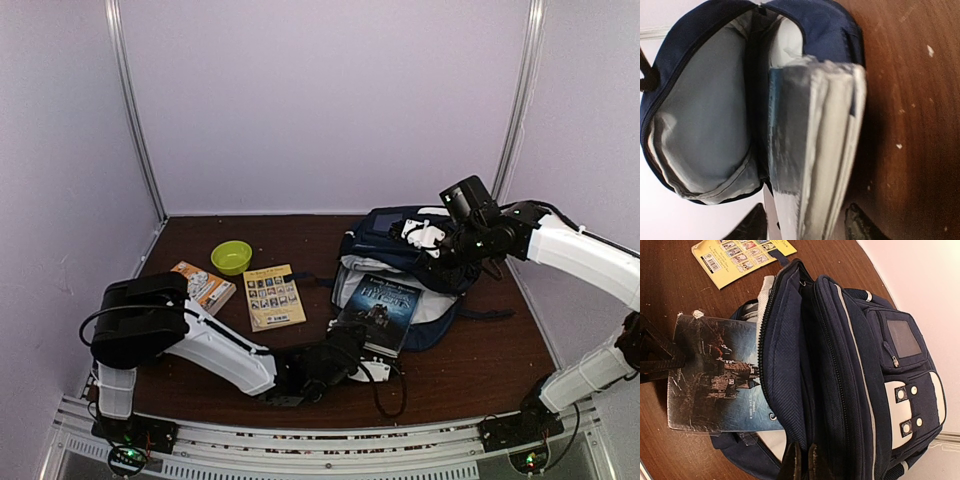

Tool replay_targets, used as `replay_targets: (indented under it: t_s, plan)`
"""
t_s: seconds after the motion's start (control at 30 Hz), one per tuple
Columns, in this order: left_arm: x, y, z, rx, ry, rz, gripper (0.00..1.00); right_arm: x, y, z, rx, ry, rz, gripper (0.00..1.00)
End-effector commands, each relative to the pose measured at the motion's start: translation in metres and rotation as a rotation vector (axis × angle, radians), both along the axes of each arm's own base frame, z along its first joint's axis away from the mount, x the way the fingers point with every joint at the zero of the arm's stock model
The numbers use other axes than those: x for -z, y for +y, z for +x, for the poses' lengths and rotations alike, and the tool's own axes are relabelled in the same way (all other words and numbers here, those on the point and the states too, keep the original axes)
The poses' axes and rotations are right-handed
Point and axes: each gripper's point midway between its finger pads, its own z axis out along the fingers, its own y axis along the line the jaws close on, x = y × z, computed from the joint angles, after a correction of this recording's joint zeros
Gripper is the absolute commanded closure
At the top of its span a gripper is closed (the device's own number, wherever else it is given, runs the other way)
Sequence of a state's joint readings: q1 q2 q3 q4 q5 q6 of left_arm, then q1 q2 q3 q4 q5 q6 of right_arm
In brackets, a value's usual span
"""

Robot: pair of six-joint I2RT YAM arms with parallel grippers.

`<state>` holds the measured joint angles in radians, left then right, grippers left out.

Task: Pack the student bag
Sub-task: Pick up the book from the largest pocket of the bag.

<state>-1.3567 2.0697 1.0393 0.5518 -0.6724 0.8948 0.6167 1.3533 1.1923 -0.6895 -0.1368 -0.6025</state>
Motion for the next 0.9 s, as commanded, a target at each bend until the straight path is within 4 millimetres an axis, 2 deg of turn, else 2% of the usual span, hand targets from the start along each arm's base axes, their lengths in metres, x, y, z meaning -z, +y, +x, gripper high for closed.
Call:
replay_targets:
  t_s: [0.0, 0.03, 0.1, 0.13, 0.33, 0.5, 0.6, 0.73, 0.87]
  plan:
    - [-0.027, -0.019, 0.009, -0.015, -0.110, -0.080, 0.59, -0.032, 0.016, 0.006, -0.025, -0.057, 0.100, 1.00]
    - [-0.029, -0.021, 0.011, -0.021, -0.122, -0.087, 0.68, -0.032, 0.017, 0.006, -0.029, -0.051, 0.100, 1.00]
    - [-0.035, -0.027, 0.014, -0.030, -0.141, -0.102, 0.95, -0.033, 0.018, 0.003, -0.043, -0.043, 0.105, 1.00]
    - [-0.037, -0.029, 0.017, -0.039, -0.150, -0.107, 1.00, -0.034, 0.019, 0.002, -0.054, -0.038, 0.107, 1.00]
    - [-0.061, -0.034, 0.025, -0.094, -0.275, -0.166, 1.00, -0.040, 0.023, -0.002, -0.077, -0.027, 0.122, 1.00]
    - [-0.094, -0.021, 0.019, -0.152, -0.453, -0.247, 1.00, -0.042, 0.021, 0.002, -0.064, -0.035, 0.105, 1.00]
    - [-0.109, -0.014, 0.019, -0.176, -0.502, -0.289, 1.00, -0.044, 0.023, 0.002, -0.066, -0.031, 0.112, 1.00]
    - [-0.111, -0.018, 0.021, -0.172, -0.483, -0.309, 1.00, -0.046, 0.025, 0.000, -0.071, -0.018, 0.123, 1.00]
    - [-0.109, -0.021, 0.036, -0.184, -0.432, -0.312, 1.00, -0.048, 0.026, -0.003, -0.079, -0.006, 0.133, 1.00]
